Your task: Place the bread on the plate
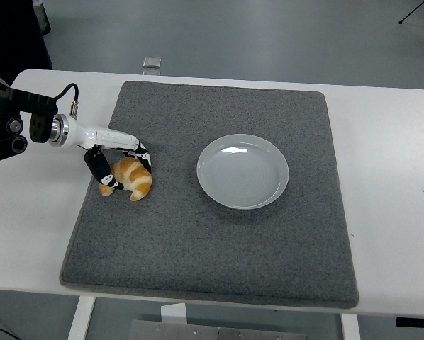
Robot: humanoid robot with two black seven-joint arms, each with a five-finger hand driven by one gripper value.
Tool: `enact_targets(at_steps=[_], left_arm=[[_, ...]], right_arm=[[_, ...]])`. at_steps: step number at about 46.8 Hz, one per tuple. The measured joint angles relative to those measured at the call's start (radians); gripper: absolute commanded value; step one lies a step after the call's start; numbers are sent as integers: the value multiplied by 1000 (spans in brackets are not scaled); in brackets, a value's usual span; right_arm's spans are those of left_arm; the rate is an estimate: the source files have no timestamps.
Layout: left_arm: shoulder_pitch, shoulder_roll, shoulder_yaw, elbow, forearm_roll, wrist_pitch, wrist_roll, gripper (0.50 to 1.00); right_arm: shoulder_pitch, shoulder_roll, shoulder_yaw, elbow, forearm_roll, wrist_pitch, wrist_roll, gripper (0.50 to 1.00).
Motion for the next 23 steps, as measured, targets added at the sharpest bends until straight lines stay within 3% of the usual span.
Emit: enact_targets(at_steps=[1,23], left_arm=[[0,-1,-1,0,3,0,0,500],[-3,-15,-10,20,52,81,-1,500]], right_arm=[[0,0,0,0,0,0,0,952],[0,0,0,0,0,0,0,954]])
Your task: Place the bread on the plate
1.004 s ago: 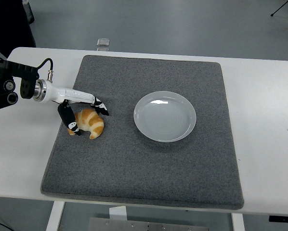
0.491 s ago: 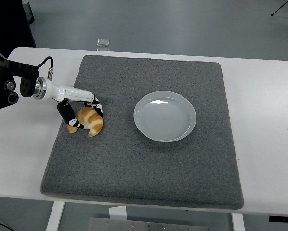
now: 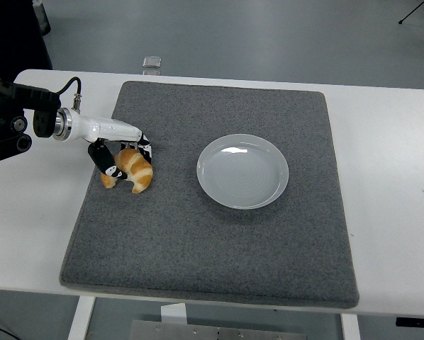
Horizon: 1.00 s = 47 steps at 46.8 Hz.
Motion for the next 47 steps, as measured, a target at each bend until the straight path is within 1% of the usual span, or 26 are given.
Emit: enact_targets(at_steps=[8,18,26,32,35,39,47], left_arm=[[-17,0,-6,-1,-17,2,-1,500],[-81,11,-62,-13,-49,-18,-5,500],[-153,19,-128,-14,-102,-76,-7,500],[-199,29,-207,-12,-136,-146,-6,500],[-209,29,-237,-11,-138,-171,-5,500],[-230,28,-255,-11,-138,-185,-5,500],[-256,14,-266,-15,-138,-190,-15,500]], right_arm=[[0,0,0,0,0,0,0,954],[0,0,0,0,0,0,0,952],[0,0,0,0,0,0,0,952],[0,0,0,0,0,0,0,952],[0,0,0,0,0,0,0,952],[0,0,0,0,0,0,0,952],[0,0,0,0,0,0,0,952]])
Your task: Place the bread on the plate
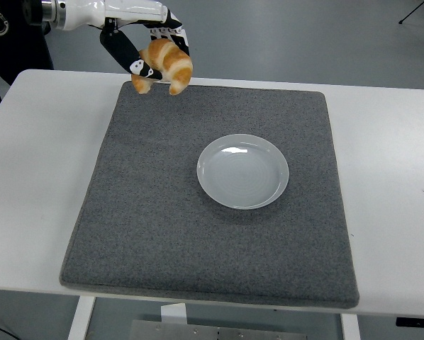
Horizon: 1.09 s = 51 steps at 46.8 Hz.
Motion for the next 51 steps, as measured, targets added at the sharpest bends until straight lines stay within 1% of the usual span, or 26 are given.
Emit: enact_targets(at_steps=[2,8,16,22,27,33,41,46,51], left_arm=[[1,-12,-13,-2,0,4,-1,500],[12,-93,-41,-5,-1,17,-1,500],[19,-184,-41,2,13,66,-1,500],[24,-235,-32,8,21,73,1,500],[52,-280,-29,10,25,81,5,500],[75,-325,-28,23,34,92,11,500],[127,-389,-28,83,124,95,12,500],[156,-409,-28,113,154,100,12,500],[179,-426,-18,143,174,122,14,500]], right_arm=[[0,0,0,0,0,0,0,952],[0,0,0,0,0,0,0,952],[0,0,0,0,0,0,0,952],[0,0,0,0,0,0,0,952],[0,0,0,0,0,0,0,952],[0,0,0,0,0,0,0,952],[0,0,0,0,0,0,0,952],[0,0,0,0,0,0,0,952],[0,0,0,0,0,0,0,952]])
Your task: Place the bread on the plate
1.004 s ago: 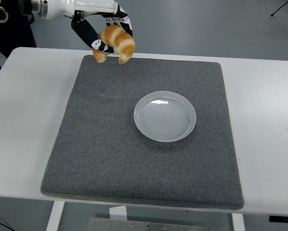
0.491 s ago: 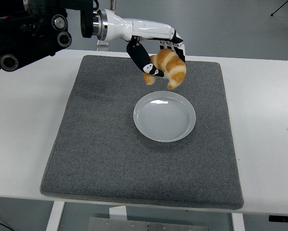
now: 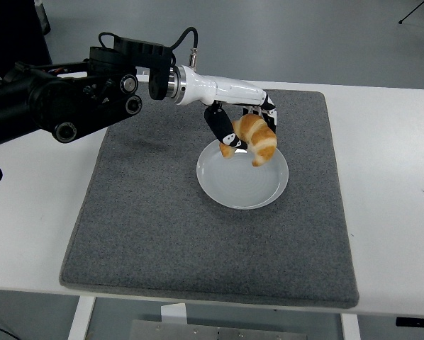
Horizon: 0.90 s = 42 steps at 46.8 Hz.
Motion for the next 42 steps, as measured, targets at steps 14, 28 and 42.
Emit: enact_targets(at_steps=[14,28,42], left_arm=[[43,-58,55,85,38,50,-1,500],[57,-89,109,117,37,82,-1,500],[60,-96,138,128,35,129,0,500]], right_arm=[[0,0,0,0,0,0,0,952],[0,0,0,0,0,0,0,952],[0,0,0,0,0,0,0,952]])
